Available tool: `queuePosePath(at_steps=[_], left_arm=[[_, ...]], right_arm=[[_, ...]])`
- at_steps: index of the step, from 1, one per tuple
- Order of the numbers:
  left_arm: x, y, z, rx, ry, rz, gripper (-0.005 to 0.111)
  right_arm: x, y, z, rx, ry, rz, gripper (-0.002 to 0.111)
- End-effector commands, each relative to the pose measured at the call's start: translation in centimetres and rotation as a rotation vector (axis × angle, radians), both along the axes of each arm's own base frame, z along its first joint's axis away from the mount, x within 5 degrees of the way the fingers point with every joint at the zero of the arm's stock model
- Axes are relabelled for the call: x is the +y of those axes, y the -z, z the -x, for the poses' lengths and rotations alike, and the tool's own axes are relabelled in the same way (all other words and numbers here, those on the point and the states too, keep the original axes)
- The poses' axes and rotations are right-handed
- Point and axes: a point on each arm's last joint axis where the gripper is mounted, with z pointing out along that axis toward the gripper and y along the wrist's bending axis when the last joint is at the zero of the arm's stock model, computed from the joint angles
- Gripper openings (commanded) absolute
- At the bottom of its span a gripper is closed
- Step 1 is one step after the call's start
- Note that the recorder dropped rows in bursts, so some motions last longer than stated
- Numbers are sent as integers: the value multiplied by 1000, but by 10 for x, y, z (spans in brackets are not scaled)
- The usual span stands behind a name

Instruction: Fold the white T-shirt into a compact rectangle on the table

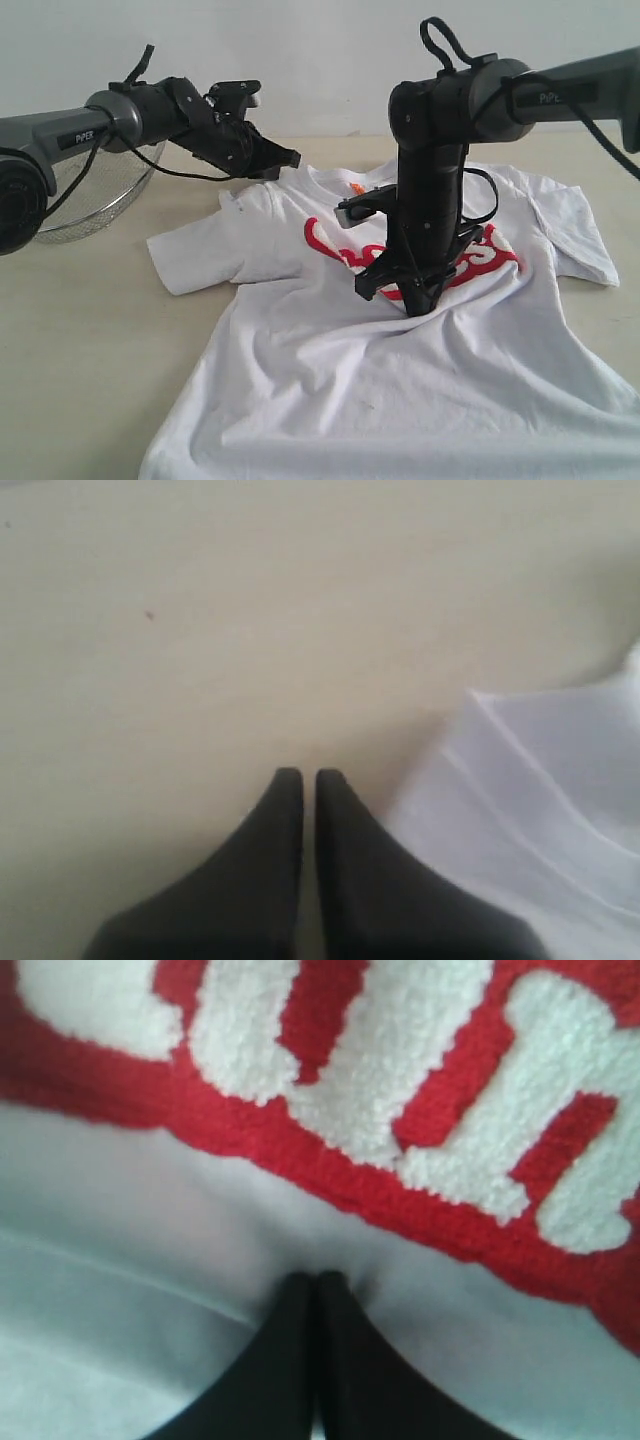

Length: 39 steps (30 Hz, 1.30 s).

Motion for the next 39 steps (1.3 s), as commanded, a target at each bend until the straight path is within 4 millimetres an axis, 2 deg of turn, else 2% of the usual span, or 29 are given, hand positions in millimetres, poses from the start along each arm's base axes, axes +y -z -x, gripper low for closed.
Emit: queuePosePath(at_steps=[1, 2, 6, 8, 12, 16, 19, 21, 26, 29, 36, 39], left_arm=[[21, -27, -16, -106, -18, 62, 5], [25, -44, -17, -128, -6, 62, 5], [28, -75, -9, -98, 55, 64, 5], [25, -81, 0, -36, 132, 53, 5], [19, -80, 17, 108, 248, 51, 5], [12, -74, 24, 188, 261, 67, 5], [2, -65, 26, 210, 271, 71, 5], [-7, -57, 28, 222, 287, 68, 5], [-26, -37, 32, 235, 307, 52, 5], [-28, -22, 30, 250, 284, 52, 5], [-17, 21, 21, 256, 170, -25, 5], [-4, 37, 13, 230, 114, -20, 5]], right_arm=[[-8, 4, -13, -43, -37, 62, 0], [-7, -12, -21, -112, -28, 62, 0], [-13, -55, -40, -330, 2, 127, 0], [-21, -77, -48, -446, 11, 201, 0], [-42, -96, -62, -537, 67, 203, 0], [-73, -93, -69, -528, 153, 179, 0], [-95, -79, -74, -497, 178, 153, 0], [-102, -70, -78, -482, 191, 102, 0], [-101, -50, -84, -482, 199, 36, 0], [-98, -42, -89, -501, 198, 5, 0], [-96, -40, -96, -564, 215, -33, 0], [-95, -41, -98, -590, 222, -41, 0]])
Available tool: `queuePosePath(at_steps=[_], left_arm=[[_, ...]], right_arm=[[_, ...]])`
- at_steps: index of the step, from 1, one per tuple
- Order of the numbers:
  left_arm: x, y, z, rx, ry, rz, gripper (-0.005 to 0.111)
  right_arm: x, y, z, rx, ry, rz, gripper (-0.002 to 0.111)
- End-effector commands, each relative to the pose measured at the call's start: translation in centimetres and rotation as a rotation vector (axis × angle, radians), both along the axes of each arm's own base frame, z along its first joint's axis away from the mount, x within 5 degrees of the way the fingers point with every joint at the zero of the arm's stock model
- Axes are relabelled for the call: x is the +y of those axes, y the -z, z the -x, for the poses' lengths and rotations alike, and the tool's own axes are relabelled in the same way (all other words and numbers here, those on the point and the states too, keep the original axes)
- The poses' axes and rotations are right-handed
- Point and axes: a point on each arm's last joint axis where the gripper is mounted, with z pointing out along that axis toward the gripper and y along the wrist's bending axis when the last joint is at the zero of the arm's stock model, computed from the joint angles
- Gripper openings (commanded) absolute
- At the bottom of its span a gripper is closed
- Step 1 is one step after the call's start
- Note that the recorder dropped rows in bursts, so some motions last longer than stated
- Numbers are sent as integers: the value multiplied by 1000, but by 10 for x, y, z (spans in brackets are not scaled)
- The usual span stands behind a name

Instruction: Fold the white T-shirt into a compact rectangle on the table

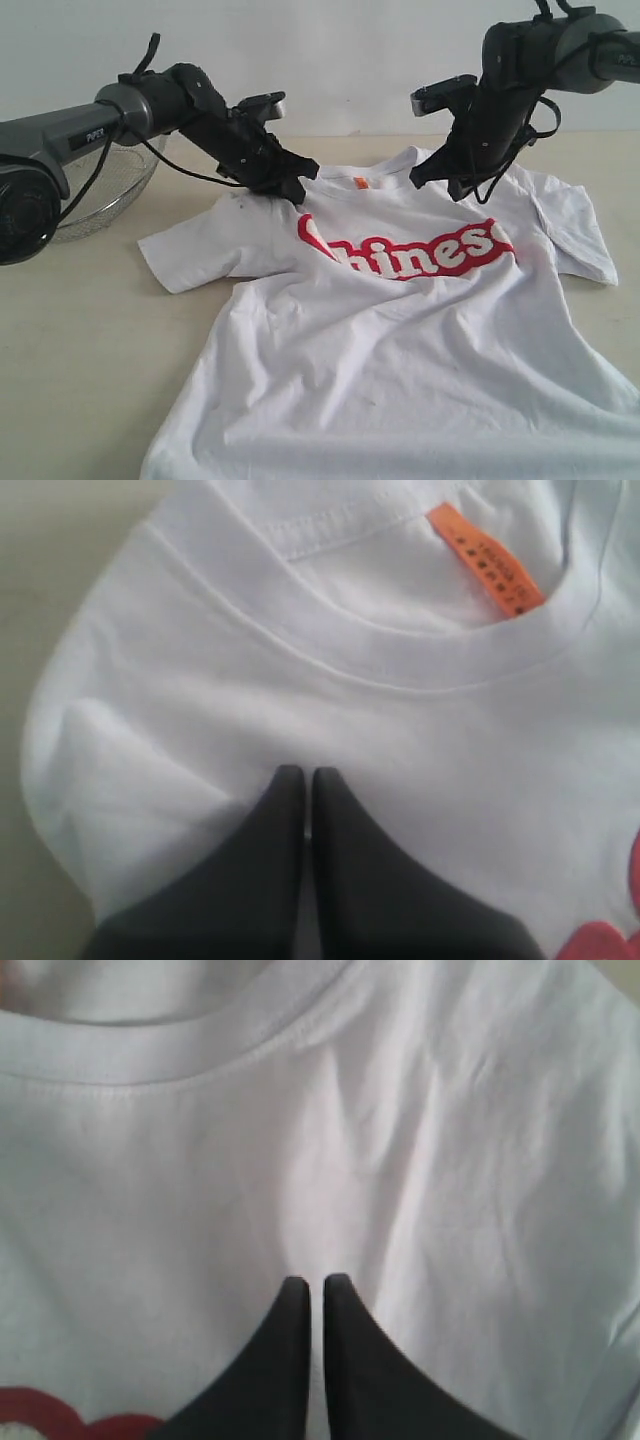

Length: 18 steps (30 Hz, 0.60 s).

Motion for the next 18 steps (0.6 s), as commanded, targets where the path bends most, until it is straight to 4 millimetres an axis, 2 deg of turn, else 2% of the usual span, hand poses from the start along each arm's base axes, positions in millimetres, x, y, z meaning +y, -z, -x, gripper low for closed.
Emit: queuePosePath(at_steps=[1, 6, 8, 11, 13, 18], left_arm=[[26, 41, -11, -18, -73, -70, 5], [63, 34, -33, -115, -239, -16, 5], [69, 27, -39, -145, -267, 2, 5], [70, 19, -42, -155, -288, 86, 5], [67, 13, -43, -182, -244, 127, 5], [59, -18, -43, -252, -144, 191, 5]], right_arm=[[-1, -3, -4, -40, 5, -9, 0], [2, -3, -2, -25, 12, -31, 0], [2, -2, -1, -10, 12, -30, 0], [2, -2, 0, 7, 12, -29, 0], [2, -2, 0, 7, 12, -29, 0], [2, -3, 1, 5, 12, -29, 0]])
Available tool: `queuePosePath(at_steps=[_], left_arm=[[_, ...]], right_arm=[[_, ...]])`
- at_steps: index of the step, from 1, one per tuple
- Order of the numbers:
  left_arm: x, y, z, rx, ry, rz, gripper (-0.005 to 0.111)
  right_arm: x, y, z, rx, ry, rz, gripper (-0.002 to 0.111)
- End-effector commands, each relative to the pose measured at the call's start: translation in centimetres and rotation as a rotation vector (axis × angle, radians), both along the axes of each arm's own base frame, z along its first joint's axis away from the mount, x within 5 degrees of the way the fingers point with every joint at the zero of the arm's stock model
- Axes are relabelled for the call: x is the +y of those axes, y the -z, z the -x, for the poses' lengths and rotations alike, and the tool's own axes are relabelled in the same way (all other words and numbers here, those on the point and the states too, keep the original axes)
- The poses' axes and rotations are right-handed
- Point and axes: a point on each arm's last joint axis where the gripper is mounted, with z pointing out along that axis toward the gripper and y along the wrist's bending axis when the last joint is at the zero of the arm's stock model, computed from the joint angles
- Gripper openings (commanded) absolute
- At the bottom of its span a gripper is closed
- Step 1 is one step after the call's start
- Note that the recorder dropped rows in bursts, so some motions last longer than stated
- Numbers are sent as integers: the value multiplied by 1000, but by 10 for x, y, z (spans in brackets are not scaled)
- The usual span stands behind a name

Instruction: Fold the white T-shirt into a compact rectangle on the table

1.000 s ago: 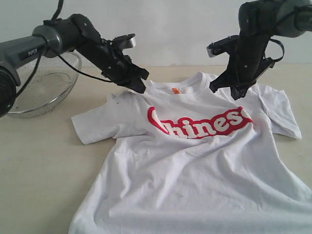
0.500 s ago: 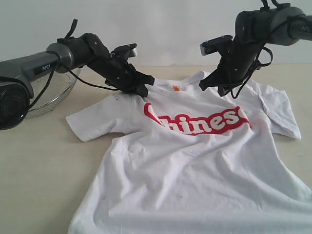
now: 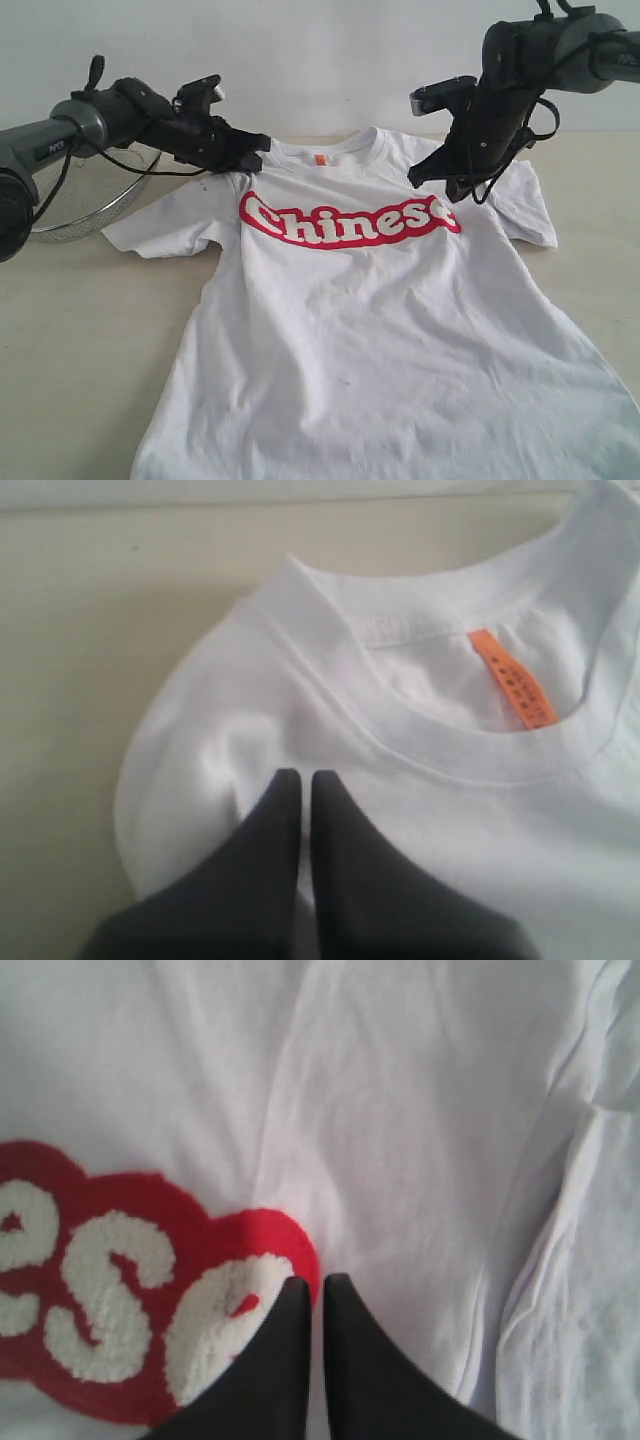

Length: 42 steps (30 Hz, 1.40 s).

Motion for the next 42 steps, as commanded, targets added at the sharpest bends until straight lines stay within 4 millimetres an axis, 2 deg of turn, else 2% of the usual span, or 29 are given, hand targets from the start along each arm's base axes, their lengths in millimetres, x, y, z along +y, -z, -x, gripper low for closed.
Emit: queuePosePath(at_steps=[1, 6, 12, 16, 22, 24, 27, 30, 34, 38, 42], left_arm=[[-5, -35, -2, -90, 64, 29, 5], [-4, -85, 3, -158, 101, 6, 5], [-2, -135, 30, -106, 283, -125, 5], [2, -155, 52, -9, 409, -206, 5], [5, -176, 66, 69, 311, -153, 5], [6, -180, 77, 112, 297, -143, 5], [1, -177, 100, 201, 305, -135, 5], [-4, -166, 135, 279, 380, -164, 5], [-4, -151, 193, 403, 452, -166, 5], [6, -136, 243, 414, 399, -167, 5], [19, -132, 286, 349, 292, -160, 5]], right_arm=[[0, -5, 0, -8, 3, -5, 0], [0, -26, 2, -50, -5, -5, 0], [-1, -55, 12, -51, -53, 11, 0], [4, -67, 21, -10, -68, -47, 0], [24, -73, 41, 166, -169, -253, 0], [27, -75, 42, 161, -183, -293, 0], [35, -70, 58, 214, -182, -333, 0], [48, -61, 85, 290, -231, -328, 0], [65, -49, 127, 399, -292, -321, 0], [81, -41, 163, 448, -336, -305, 0], [95, -36, 183, 410, -348, -309, 0]])
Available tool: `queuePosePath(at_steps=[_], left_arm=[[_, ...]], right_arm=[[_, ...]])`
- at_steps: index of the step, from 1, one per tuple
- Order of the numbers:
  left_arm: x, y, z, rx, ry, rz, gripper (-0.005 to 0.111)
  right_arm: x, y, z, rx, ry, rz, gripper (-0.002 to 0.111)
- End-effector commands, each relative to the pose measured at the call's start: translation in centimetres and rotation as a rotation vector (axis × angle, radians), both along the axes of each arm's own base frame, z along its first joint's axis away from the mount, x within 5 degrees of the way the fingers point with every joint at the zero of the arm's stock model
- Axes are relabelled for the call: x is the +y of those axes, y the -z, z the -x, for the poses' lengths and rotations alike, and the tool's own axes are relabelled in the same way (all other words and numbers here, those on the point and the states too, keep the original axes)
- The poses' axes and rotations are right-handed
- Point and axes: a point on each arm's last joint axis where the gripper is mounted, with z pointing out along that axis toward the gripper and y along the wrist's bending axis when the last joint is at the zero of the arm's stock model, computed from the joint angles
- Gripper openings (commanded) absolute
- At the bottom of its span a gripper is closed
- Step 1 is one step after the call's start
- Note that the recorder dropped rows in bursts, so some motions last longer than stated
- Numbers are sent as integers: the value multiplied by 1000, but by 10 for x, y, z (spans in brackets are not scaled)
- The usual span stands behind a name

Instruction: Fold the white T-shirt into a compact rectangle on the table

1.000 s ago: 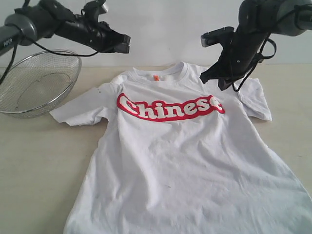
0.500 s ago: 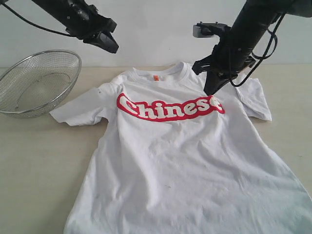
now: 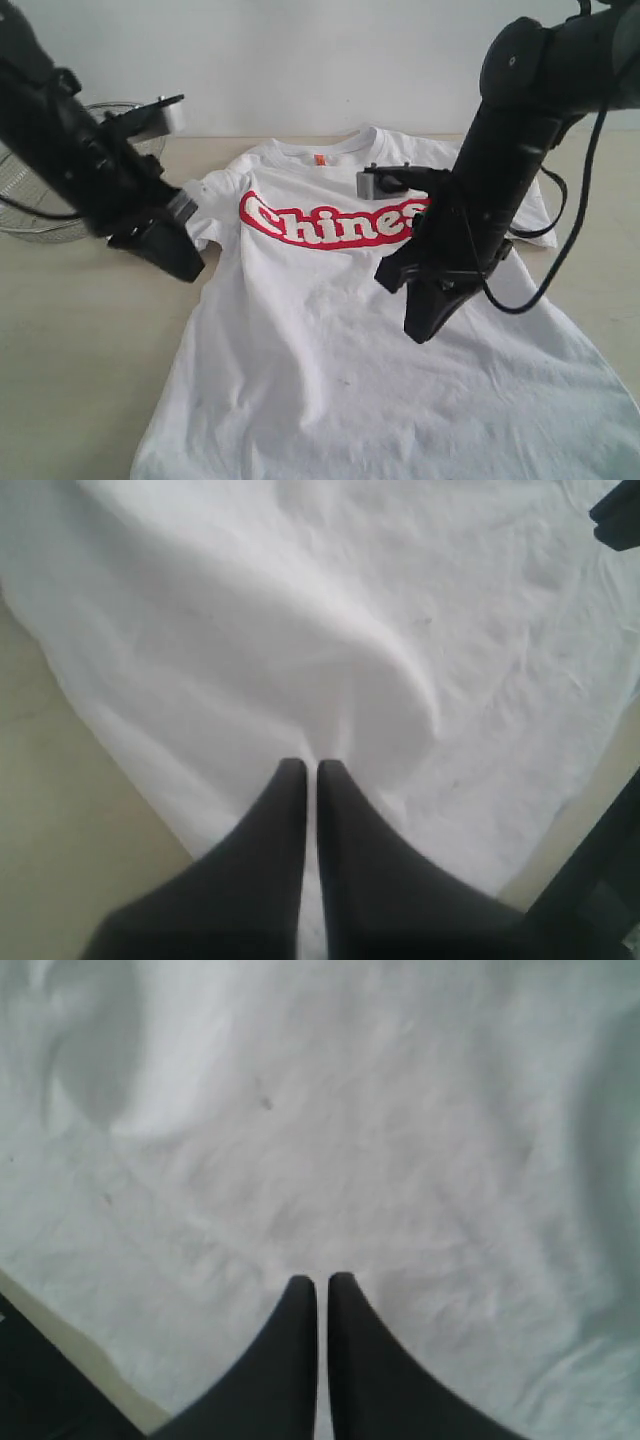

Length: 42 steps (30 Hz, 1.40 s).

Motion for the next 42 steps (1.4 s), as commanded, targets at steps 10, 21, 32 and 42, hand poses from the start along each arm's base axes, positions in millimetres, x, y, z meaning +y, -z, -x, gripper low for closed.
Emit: queuePosePath(at_steps=[10, 21, 32, 42], left_arm=[[37, 51, 115, -108, -337, -51, 5], [46, 86, 139, 21, -450, -118, 5], [46, 110, 134, 88, -460, -152, 5], [35, 112, 126, 53, -451, -16, 5]], right_arm=[[34, 37, 49, -148, -14, 11, 0], [31, 50, 57, -159, 4, 33, 0], [31, 50, 58, -151, 0, 33, 0], [31, 50, 57, -159, 2, 33, 0]])
